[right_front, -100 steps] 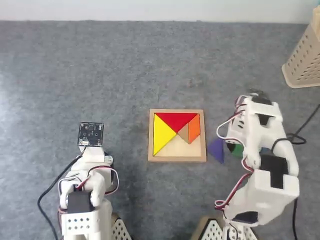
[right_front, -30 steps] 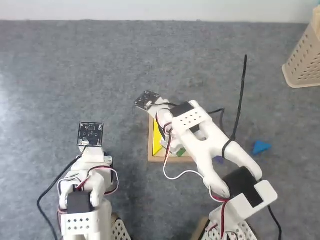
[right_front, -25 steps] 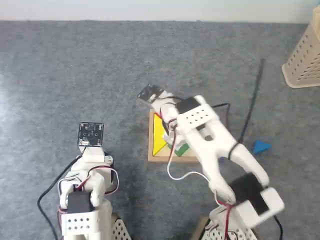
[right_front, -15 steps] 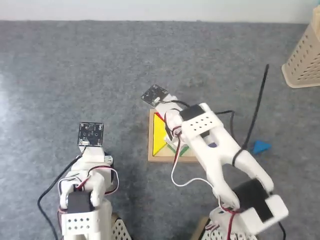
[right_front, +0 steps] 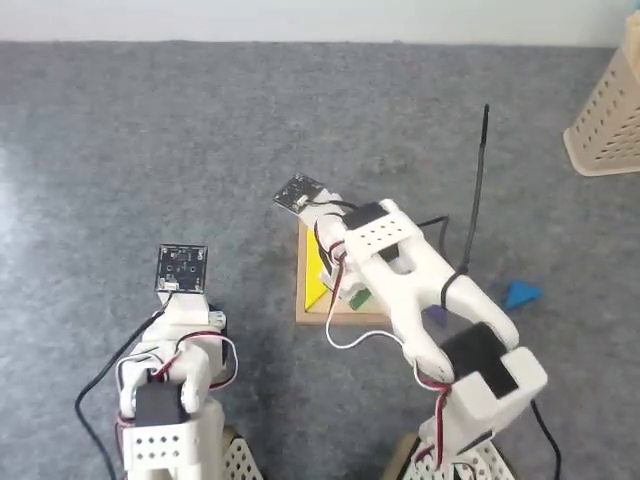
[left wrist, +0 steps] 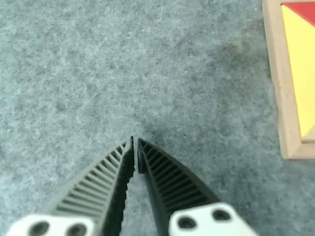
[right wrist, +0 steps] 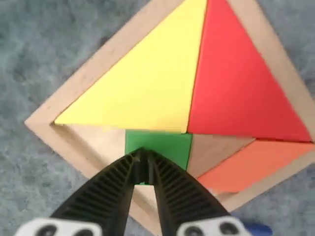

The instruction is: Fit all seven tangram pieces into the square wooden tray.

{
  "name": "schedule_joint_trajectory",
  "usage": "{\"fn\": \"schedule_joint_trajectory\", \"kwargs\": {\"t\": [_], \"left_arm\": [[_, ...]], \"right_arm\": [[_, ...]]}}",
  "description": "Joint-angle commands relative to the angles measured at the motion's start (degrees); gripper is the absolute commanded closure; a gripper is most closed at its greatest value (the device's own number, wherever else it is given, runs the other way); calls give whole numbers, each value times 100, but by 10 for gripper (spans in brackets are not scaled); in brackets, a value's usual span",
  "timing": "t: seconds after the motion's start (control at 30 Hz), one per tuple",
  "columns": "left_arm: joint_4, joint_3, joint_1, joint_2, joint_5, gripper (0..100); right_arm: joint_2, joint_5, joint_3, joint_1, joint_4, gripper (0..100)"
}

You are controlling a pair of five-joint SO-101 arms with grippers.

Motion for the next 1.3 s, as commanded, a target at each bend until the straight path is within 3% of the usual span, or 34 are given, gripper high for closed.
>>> {"fn": "schedule_joint_trajectory", "kwargs": {"t": [0.0, 0.17, 0.33, 0.47, 0.63, 0.83, 0.97, 1.07, 1.27], "left_arm": [[26, -66, 26, -97, 44, 988], [26, -66, 26, -97, 44, 988], [26, -66, 26, -97, 44, 988], [26, -66, 26, -97, 44, 988], [26, -66, 26, -97, 44, 988], [26, -66, 26, -97, 44, 988], [26, -66, 26, -97, 44, 988], [26, -66, 26, -97, 44, 988], [26, -66, 26, -97, 44, 988]], "right_arm": [[22, -97, -352, -4, 189, 992], [-989, -281, -571, 171, 1103, 991], [-2255, -510, -615, 1007, 1982, 991], [-2571, -79, -431, 1736, 2431, 943], [-2404, 79, 141, 2695, 2264, 842], [-2167, 325, 237, 3987, 1684, 838], [-1789, 220, 255, 4470, 1534, 838], [-1288, -677, 378, 4567, 1473, 839], [-602, -3552, 44, 4576, 1499, 838]]}}
